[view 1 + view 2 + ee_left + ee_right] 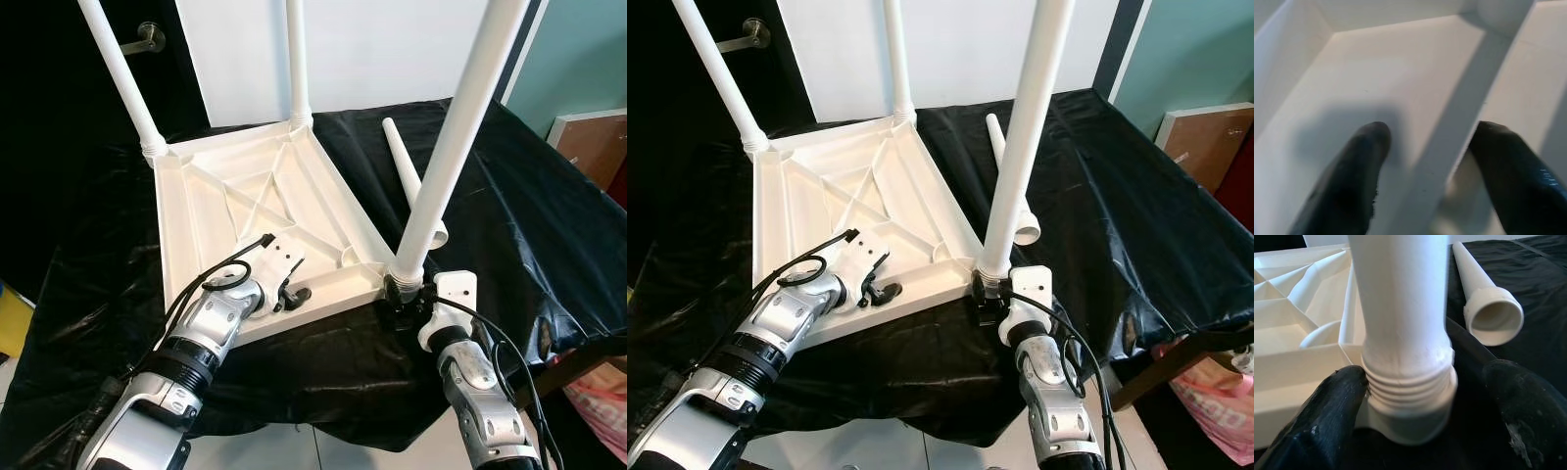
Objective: Building children table
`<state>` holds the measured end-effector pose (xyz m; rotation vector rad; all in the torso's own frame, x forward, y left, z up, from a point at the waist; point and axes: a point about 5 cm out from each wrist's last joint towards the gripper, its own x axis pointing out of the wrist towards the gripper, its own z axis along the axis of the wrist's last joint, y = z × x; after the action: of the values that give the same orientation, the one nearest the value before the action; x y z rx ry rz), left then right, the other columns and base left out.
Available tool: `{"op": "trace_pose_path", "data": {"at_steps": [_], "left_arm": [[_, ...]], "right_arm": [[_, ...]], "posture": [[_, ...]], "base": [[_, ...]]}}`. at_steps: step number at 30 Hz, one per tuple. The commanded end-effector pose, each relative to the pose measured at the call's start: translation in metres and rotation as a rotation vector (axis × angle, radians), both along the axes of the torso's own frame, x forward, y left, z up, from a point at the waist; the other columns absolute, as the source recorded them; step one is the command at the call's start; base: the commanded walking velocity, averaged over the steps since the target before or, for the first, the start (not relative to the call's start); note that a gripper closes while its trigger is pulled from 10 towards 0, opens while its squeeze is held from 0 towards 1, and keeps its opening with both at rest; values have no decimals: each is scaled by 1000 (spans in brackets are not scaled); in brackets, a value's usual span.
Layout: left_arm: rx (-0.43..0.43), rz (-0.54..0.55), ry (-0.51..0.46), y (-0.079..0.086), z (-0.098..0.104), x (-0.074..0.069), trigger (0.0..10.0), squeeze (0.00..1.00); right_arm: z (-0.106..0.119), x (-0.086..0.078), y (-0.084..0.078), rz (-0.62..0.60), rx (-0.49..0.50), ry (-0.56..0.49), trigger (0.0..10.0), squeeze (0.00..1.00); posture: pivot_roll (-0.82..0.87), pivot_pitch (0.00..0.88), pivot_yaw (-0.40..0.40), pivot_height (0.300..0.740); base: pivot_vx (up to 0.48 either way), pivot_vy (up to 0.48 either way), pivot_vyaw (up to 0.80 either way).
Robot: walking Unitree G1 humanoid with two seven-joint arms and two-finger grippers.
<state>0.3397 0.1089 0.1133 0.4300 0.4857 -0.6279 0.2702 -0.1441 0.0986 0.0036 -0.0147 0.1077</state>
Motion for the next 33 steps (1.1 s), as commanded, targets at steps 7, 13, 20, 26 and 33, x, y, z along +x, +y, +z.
{"op": "trace_pose_path", "data": {"at_steps": [7, 13, 20, 26, 33], "left_arm": [[61, 267, -23, 41, -7, 7, 0, 0], [54, 305, -25, 49, -8, 6, 0, 0], [4, 379, -55, 53, -5, 4, 0, 0], [3, 378, -50, 52, -5, 2, 5137, 0], [21, 389, -42, 53, -6, 2, 10000, 0]], "right_arm": [[2, 1, 3, 10, 4, 12, 10000, 0], [3, 2, 3, 14, 1, 10, 10000, 0], [6, 4, 4, 10, 1, 4, 10000, 0], [5, 3, 6, 14, 1, 7, 10000, 0], [5, 3, 5, 10, 3, 9, 10000, 0]], "posture": [[-127, 58, 24, 740], [-128, 52, 21, 740], [-131, 51, 18, 740], [-126, 59, 16, 740], [-133, 61, 20, 740]], "base": [[0, 0, 0], [0, 0, 0], [0, 0, 0], [0, 0, 0], [0, 0, 0]]}}
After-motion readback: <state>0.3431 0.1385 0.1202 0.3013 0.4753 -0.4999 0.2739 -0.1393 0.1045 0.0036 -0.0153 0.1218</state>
